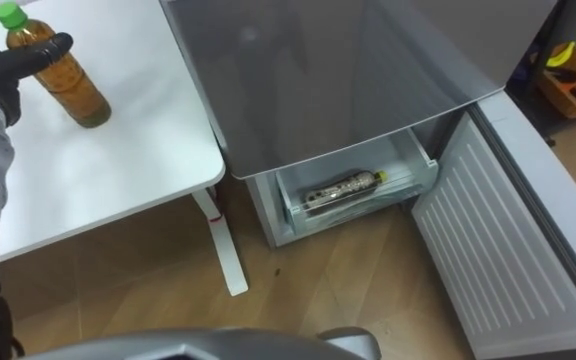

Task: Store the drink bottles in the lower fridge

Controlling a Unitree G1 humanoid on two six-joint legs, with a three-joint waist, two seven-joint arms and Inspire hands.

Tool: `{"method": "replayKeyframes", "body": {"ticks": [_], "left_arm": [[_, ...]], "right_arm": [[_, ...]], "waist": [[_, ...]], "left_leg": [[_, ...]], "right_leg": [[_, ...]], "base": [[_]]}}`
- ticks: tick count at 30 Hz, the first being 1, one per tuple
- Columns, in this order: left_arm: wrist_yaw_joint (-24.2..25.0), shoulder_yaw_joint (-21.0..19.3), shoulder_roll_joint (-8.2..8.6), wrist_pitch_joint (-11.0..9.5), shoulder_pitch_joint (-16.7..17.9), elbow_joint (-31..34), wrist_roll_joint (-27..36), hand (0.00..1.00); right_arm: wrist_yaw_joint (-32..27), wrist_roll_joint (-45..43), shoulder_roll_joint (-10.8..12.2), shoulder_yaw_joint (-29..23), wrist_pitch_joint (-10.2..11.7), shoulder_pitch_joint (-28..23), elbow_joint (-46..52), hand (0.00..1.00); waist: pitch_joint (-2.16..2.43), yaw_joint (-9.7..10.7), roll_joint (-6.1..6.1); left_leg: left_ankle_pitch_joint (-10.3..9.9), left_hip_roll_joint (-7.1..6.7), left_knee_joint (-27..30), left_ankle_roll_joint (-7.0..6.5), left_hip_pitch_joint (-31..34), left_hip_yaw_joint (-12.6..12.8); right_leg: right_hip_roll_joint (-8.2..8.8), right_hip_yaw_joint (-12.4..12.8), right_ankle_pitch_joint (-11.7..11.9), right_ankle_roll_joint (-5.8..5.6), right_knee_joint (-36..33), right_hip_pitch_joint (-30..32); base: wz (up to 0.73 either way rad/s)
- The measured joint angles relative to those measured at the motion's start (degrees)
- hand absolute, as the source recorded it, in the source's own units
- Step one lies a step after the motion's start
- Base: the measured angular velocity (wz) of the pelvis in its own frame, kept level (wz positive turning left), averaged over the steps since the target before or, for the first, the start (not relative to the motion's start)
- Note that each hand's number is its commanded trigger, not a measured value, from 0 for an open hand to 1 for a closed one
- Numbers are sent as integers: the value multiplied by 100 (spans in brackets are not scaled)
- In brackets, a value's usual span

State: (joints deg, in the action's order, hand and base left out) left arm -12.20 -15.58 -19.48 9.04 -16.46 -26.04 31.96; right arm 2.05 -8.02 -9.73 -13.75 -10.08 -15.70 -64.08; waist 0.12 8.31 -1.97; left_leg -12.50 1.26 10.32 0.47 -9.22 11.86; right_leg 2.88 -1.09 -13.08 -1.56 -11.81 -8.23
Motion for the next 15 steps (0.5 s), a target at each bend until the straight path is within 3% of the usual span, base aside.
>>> {"method": "replayKeyframes", "body": {"ticks": [8,15], "left_arm": [[35,5,-3,66,-20,-39,3,0],[64,7,-4,74,-366,-395,2,0]], "right_arm": [[-1,63,0,7,-28,10,118,0],[0,44,0,6,-57,2,175,0]], "waist": [[-11,78,6],[-14,95,17]], "left_leg": [[-1,2,43,-1,62,15],[-1,1,44,-1,88,55]], "right_leg": [[0,26,0,-1,0,57],[-6,95,3,-6,-47,103]], "base": [[0],[-3]]}}
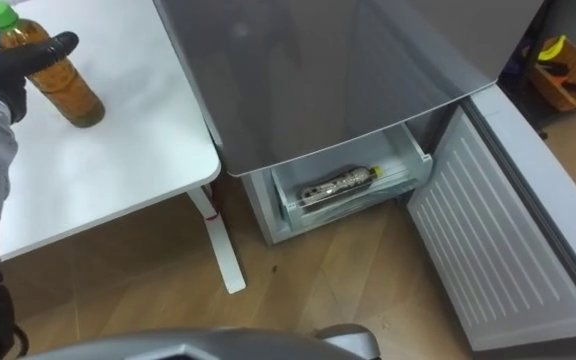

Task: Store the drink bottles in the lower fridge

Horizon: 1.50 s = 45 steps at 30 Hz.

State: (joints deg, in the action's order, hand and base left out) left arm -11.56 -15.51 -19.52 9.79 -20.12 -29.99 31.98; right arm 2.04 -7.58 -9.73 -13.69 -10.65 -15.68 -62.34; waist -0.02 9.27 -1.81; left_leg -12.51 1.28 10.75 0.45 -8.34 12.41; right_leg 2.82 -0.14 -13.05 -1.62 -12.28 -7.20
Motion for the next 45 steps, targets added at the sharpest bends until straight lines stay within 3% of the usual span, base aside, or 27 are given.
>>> {"method": "replayKeyframes", "body": {"ticks": [6,7,8,9,10,11,20,24,28,38,45], "left_arm": [[67,0,-14,0,-40,-58,1,0],[82,0,-17,1,-40,-59,0,11],[88,0,-17,2,-40,-59,0,29],[90,0,-17,8,-40,-59,0,62],[92,0,-19,17,-42,-59,0,85],[93,1,-18,22,-42,-60,1,100],[98,31,-20,133,-42,-74,2,100],[144,236,-146,183,-43,-172,-1,100],[284,264,-145,356,-43,-257,-1,100],[554,457,-149,360,-42,-277,-16,100],[826,498,-153,360,-42,-360,-54,100]], "right_arm": [[-8,1,0,0,-2,6,22,0],[-13,1,0,0,-2,11,32,0],[-15,1,0,0,-2,11,36,0],[-20,1,0,0,-7,10,52,0],[-28,1,0,0,-12,12,67,0],[-35,1,0,0,-14,11,74,0],[-65,2,0,1,-71,9,129,0],[-125,0,0,1,-67,53,152,0],[-179,1,-4,2,-70,54,194,0],[-175,-17,-7,3,-64,134,41,0],[-108,-28,-22,4,-54,265,-31,0]], "waist": [[-3,5,12],[-1,4,16],[1,4,19],[14,4,27],[20,4,33],[20,5,36],[29,4,45],[23,10,27],[22,10,3],[-15,31,-68],[-12,88,-90]], "left_leg": [[0,0,2,0,18,9],[0,0,5,0,27,10],[0,0,7,0,32,10],[0,0,15,0,53,10],[0,1,23,0,69,10],[0,1,23,0,73,10],[0,0,24,0,78,7],[0,0,23,0,78,6],[0,0,23,0,107,4],[0,-1,62,0,181,-4],[0,0,74,-1,178,-5]], "right_leg": [[0,13,0,0,-29,38],[0,13,0,0,-28,47],[0,13,0,0,-28,51],[0,13,0,0,-29,65],[0,13,0,0,-33,80],[0,13,0,0,-32,81],[0,13,0,0,-33,79],[1,13,0,0,-28,79],[0,10,0,0,-28,110],[5,0,2,1,-37,127],[5,7,1,1,-36,161]], "base": [[0],[0],[0],[0],[0],[0],[0],[0],[0],[0],[0]]}}
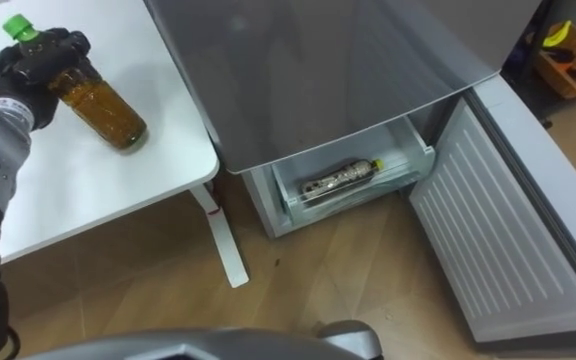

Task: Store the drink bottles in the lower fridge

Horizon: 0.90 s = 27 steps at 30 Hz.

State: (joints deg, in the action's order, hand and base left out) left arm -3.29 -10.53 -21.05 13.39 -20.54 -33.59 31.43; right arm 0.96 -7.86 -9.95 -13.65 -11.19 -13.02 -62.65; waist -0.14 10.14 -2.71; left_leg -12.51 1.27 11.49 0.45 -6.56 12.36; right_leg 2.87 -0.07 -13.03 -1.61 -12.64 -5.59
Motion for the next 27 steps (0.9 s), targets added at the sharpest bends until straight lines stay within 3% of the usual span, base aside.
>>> {"method": "replayKeyframes", "body": {"ticks": [6,13,17,24,27], "left_arm": [[128,25,-1,-1,0,10,-84,100],[177,475,2,-53,1,118,-345,100],[230,534,22,-72,16,260,-386,100],[98,534,60,-100,320,1831,-410,100],[48,534,133,-144,617,2381,-413,100]], "right_arm": [[61,6,-79,8,77,41,-155,0],[77,5,-138,126,142,94,-208,0],[108,3,-139,131,211,216,-213,0],[47,42,-142,203,307,314,-220,0],[43,30,-147,295,307,367,-202,0]], "waist": [[-1,62,15],[-18,60,59],[-18,43,62],[-5,-104,61],[4,-112,54]], "left_leg": [[0,2,17,0,-13,-25],[0,6,26,0,-10,-54],[-1,6,23,-1,27,-62],[1,3,22,-4,132,-184],[1,5,20,-4,85,-213]], "right_leg": [[0,-1,0,0,-15,-15],[-1,-53,7,7,-17,-76],[-4,-59,11,4,0,-20],[2,-200,28,8,-8,24],[3,-253,29,9,1,-44]], "base": [[0],[2],[1],[7],[8]]}}
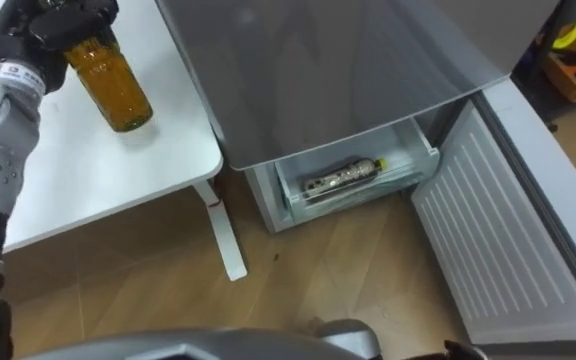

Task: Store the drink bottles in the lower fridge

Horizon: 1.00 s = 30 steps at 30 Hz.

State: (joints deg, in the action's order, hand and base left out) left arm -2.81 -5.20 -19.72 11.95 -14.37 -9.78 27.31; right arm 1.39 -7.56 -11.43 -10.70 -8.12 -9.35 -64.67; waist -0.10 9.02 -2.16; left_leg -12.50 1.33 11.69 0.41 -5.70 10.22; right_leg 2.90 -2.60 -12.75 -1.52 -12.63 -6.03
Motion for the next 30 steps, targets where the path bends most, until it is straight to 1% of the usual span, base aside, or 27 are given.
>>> {"method": "replayKeyframes", "body": {"ticks": [1,2,3,5,7,9,10,11,13,14,15,16,17,18,20,21,22,23,25,27,29,30], "left_arm": [[-1,0,76,-1,81,125,1,100],[0,0,105,-1,141,186,1,100],[8,0,142,-1,282,284,5,100],[42,27,196,0,483,304,-1,100],[51,61,364,0,634,319,-37,100],[69,88,412,0,788,438,-142,100],[67,86,467,0,891,559,-212,100],[64,85,478,0,952,635,-210,100],[69,83,504,-3,1081,910,-205,100],[61,83,511,-8,1093,963,-199,100],[58,82,520,-14,1144,1084,-198,100],[64,83,525,-16,1221,1253,-198,100],[70,83,541,-17,1237,1324,-198,100],[92,83,565,-27,1237,1426,-197,100],[106,82,588,-70,1250,1499,-168,100],[107,79,613,-91,1307,1568,-168,100],[111,80,652,-100,1415,1673,-174,100],[122,80,675,-101,1468,1724,-174,100],[188,88,798,-101,1589,1777,-172,100],[228,91,807,-101,1677,1776,-173,100],[247,90,841,-101,1723,1776,-92,100],[275,91,867,-103,1751,1777,38,100]], "right_arm": [[-6,26,4,19,-5,27,11,0],[-16,45,4,50,-8,33,44,0],[-43,60,16,60,-6,46,108,0],[-118,131,25,112,-19,29,262,0],[-215,177,38,298,10,46,520,0],[-215,170,67,371,106,148,546,0],[-210,176,70,448,159,171,547,0],[-207,176,75,471,185,170,548,0],[-200,226,142,504,203,137,545,0],[-196,275,162,504,203,140,539,0],[-182,352,198,516,212,147,532,0],[-155,433,208,524,246,161,527,0],[-143,463,208,527,262,166,519,0],[-137,511,209,547,295,181,477,0],[-121,536,210,595,305,178,460,0],[-122,529,210,625,309,181,462,0],[-131,518,209,664,310,187,463,0],[-132,514,210,682,313,188,463,0],[-133,485,211,723,313,195,460,0],[-131,465,215,730,313,239,460,0],[-132,477,216,755,323,274,467,0],[-133,480,216,811,332,294,467,0]], "waist": [[8,-14,-8],[9,-24,-11],[11,-31,-15],[9,-60,-11],[3,-200,-1],[4,-290,23],[11,-326,55],[15,-355,78],[43,-468,196],[37,-480,228],[41,-500,279],[51,-569,293],[51,-596,291],[48,-615,287],[36,-646,266],[36,-685,237],[48,-707,207],[53,-701,196],[47,-725,178],[47,-738,176],[37,-771,199],[20,-781,227]], "left_leg": [[0,0,1,0,-1,-16],[0,0,1,0,-4,-27],[0,-2,-1,0,-27,-93],[0,1,-23,0,-120,-108],[0,2,-24,1,-122,-110],[1,1,-12,1,-89,-110],[1,-1,5,1,-83,-108],[1,-3,12,1,-79,-118],[1,-8,73,1,-55,-191],[1,-13,93,1,-50,-243],[1,-21,113,1,-42,-303],[0,-18,120,1,-36,-309],[0,-18,128,1,-16,-337],[0,-27,160,1,32,-427],[0,-32,183,1,55,-470],[0,-29,182,2,59,-478],[0,-31,187,2,91,-508],[0,-37,191,3,107,-537],[3,-49,190,6,130,-584],[4,-57,191,8,156,-621],[4,-65,197,8,192,-660],[7,-83,196,9,213,-718]], "right_leg": [[6,-56,1,1,0,-8],[8,-75,1,1,2,-14],[7,-80,2,3,11,-43],[3,-98,2,3,12,-99],[0,-83,2,3,13,-86],[0,-78,3,5,12,-57],[4,-82,2,6,12,-61],[6,-90,2,7,15,-72],[9,-175,-1,11,101,-161],[9,-210,1,12,115,-198],[10,-249,1,12,123,-227],[5,-253,2,13,177,-235],[2,-265,11,14,204,-247],[4,-322,25,14,204,-262],[7,-395,26,17,203,-281],[6,-418,25,19,207,-277],[11,-471,25,21,216,-275],[15,-503,24,21,220,-273],[25,-564,14,30,225,-276],[27,-602,12,31,263,-281],[31,-637,12,31,277,-270],[43,-693,11,29,288,-271]], "base": [[10],[6],[0],[0],[-2],[0],[0],[10],[21],[32],[22],[17],[14],[25],[21],[10],[12],[18],[13],[9],[12],[14]]}}
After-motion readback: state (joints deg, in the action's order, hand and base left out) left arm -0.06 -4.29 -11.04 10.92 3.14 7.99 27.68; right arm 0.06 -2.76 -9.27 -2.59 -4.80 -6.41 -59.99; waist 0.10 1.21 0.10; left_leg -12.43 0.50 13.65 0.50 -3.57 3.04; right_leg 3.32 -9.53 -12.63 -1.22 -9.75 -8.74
